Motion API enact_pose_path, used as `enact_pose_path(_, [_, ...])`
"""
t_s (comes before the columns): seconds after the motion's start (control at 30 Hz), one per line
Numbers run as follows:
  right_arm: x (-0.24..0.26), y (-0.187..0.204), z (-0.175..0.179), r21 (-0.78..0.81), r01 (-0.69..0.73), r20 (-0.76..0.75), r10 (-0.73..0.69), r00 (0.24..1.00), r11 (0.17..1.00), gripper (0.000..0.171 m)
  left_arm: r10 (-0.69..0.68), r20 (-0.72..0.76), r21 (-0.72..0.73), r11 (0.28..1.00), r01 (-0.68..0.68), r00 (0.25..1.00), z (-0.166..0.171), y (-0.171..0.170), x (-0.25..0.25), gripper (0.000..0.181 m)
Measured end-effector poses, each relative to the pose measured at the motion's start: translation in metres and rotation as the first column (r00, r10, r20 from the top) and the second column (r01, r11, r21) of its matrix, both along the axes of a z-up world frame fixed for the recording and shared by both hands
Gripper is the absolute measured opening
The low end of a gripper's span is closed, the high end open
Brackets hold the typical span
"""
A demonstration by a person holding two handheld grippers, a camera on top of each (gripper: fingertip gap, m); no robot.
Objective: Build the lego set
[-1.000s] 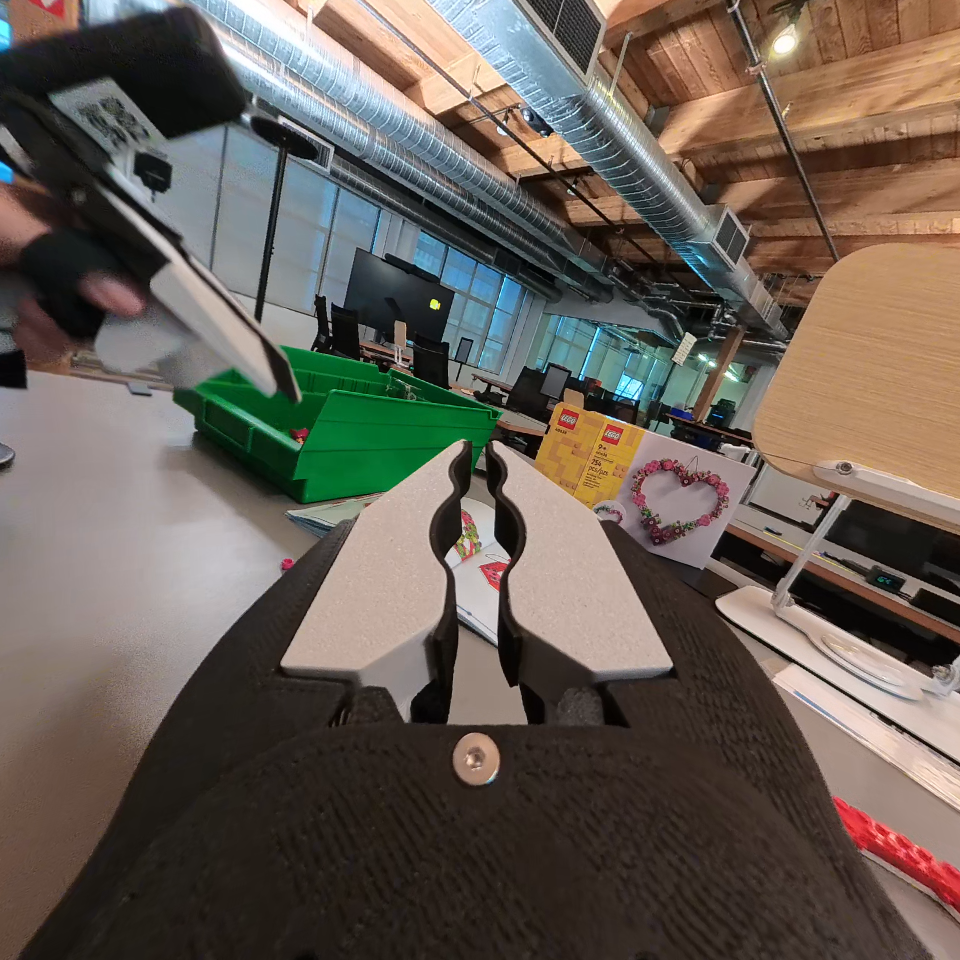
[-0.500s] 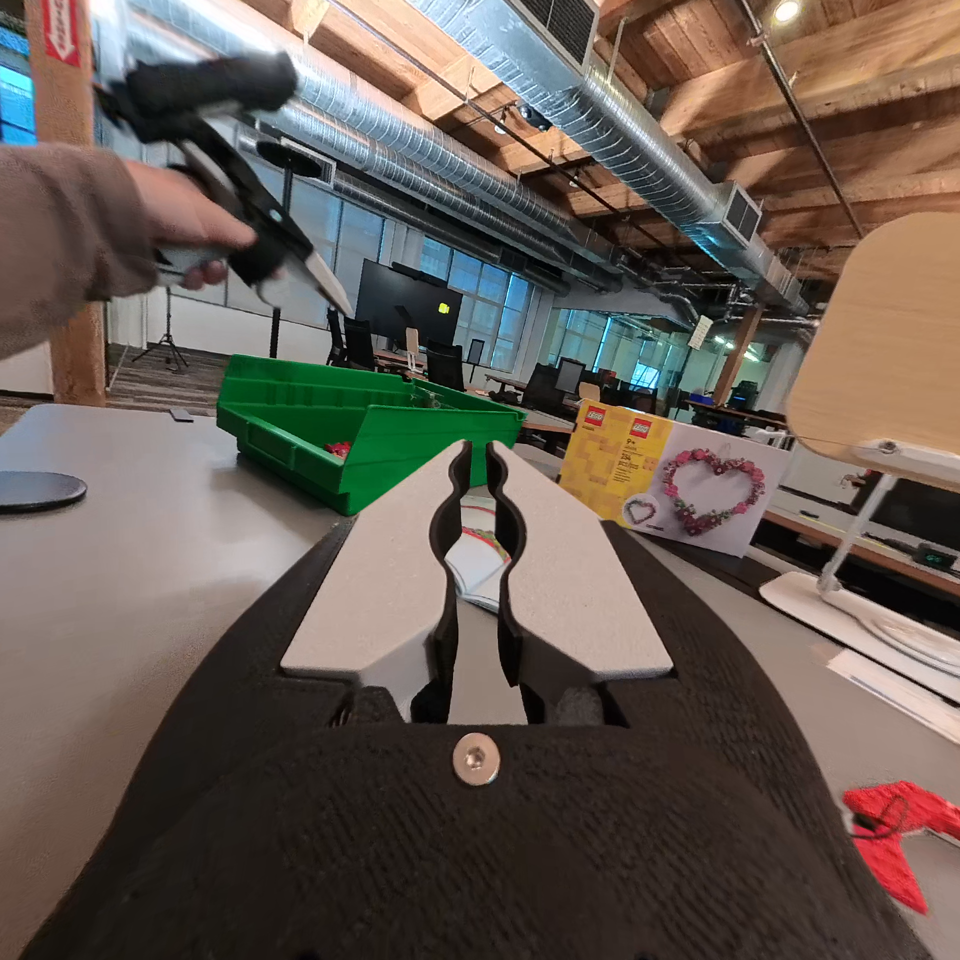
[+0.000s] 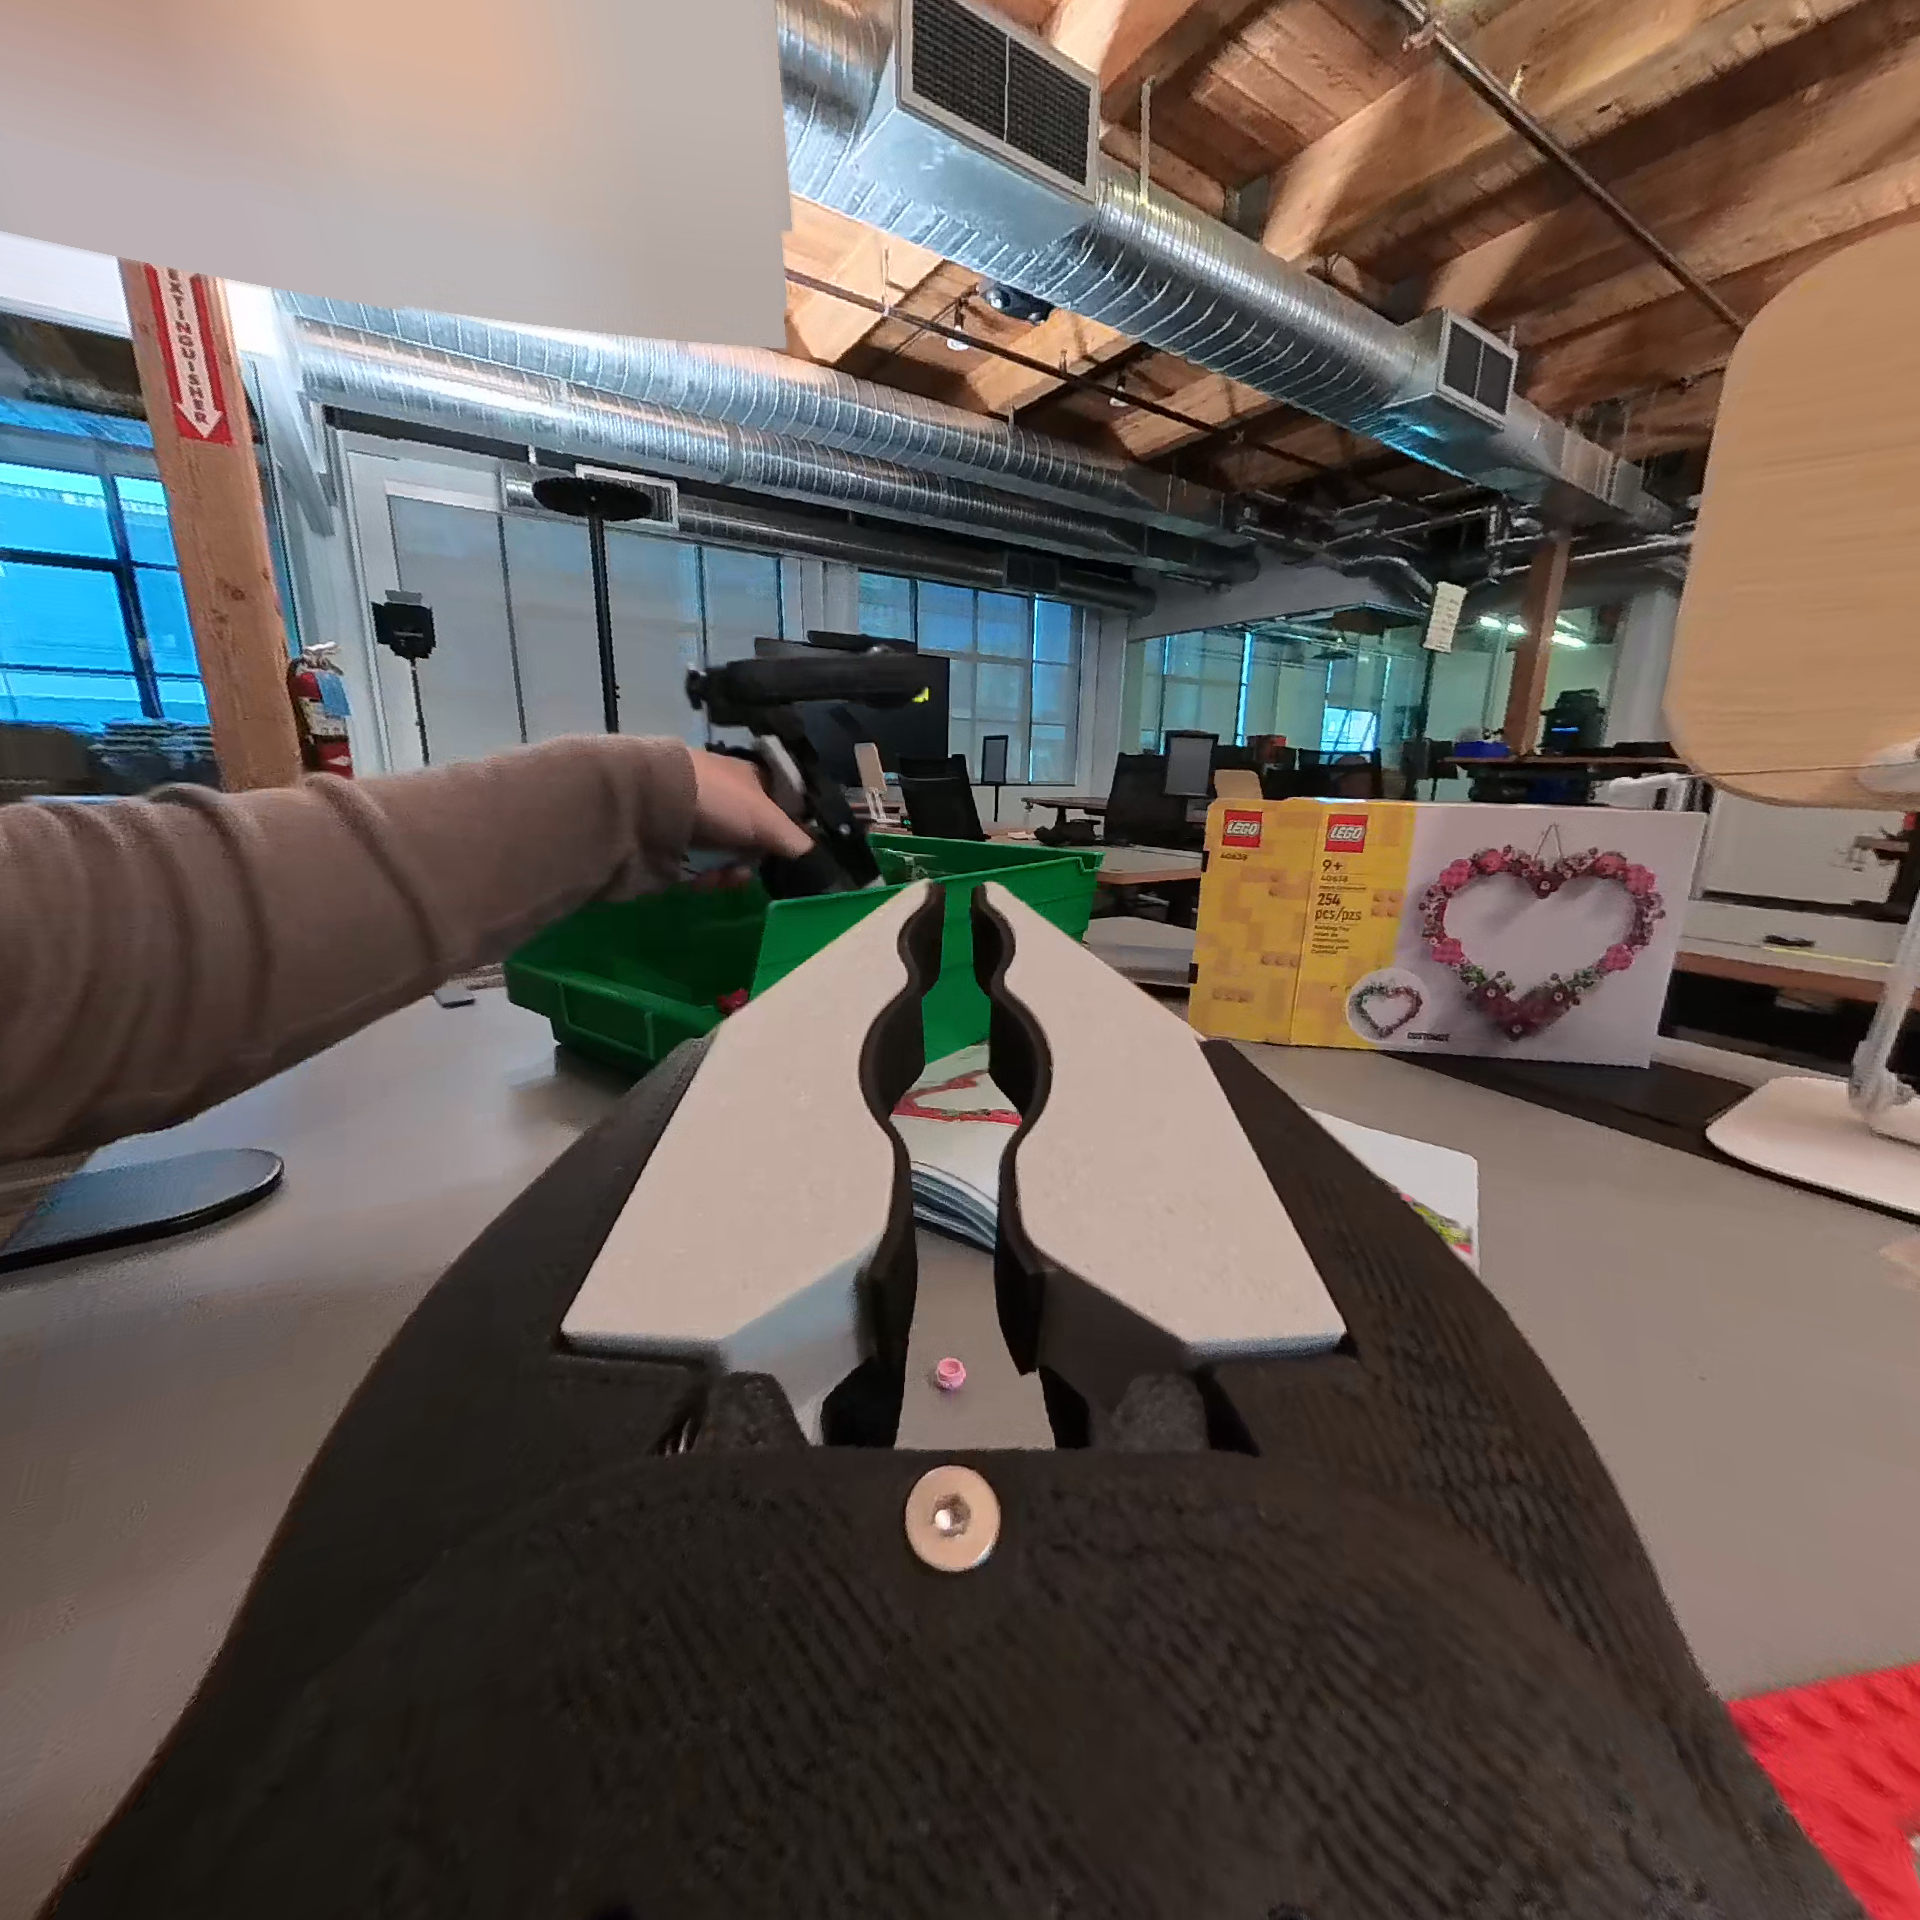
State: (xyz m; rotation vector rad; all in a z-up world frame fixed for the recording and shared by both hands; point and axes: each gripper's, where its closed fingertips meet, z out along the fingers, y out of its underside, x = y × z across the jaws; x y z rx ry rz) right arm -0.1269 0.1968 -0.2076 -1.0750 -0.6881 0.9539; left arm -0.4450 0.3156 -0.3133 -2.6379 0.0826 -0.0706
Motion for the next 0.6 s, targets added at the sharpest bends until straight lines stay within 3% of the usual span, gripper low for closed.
enact_pose_path(0.03, [0.0,0.0,0.0,-0.004,-0.006,-0.006,0.006,1.0,1.0,0.003,-0.004,0.031,0.001,1.0,0.004,1.0,-0.002,0.005,0.002,0.013])
enact_pose_path(0.2, [-0.002,-0.002,0.0,-0.008,-0.029,-0.008,0.029,1.0,1.0,0.004,-0.009,0.026,-0.05,0.999,0.011,1.0,-0.013,0.018,-0.006,0.013])
enact_pose_path(0.43, [-0.003,-0.002,0.0,-0.013,-0.041,-0.009,0.041,0.999,0.999,0.005,0.035,0.14,-0.089,0.996,-0.023,0.989,-0.015,0.029,0.001,0.012])
enact_pose_path(0.6, [-0.003,-0.002,0.0,-0.014,-0.044,-0.011,0.044,0.999,0.999,0.005,0.022,0.089,-0.115,0.993,-0.011,0.996,-0.015,0.026,0.002,0.014])
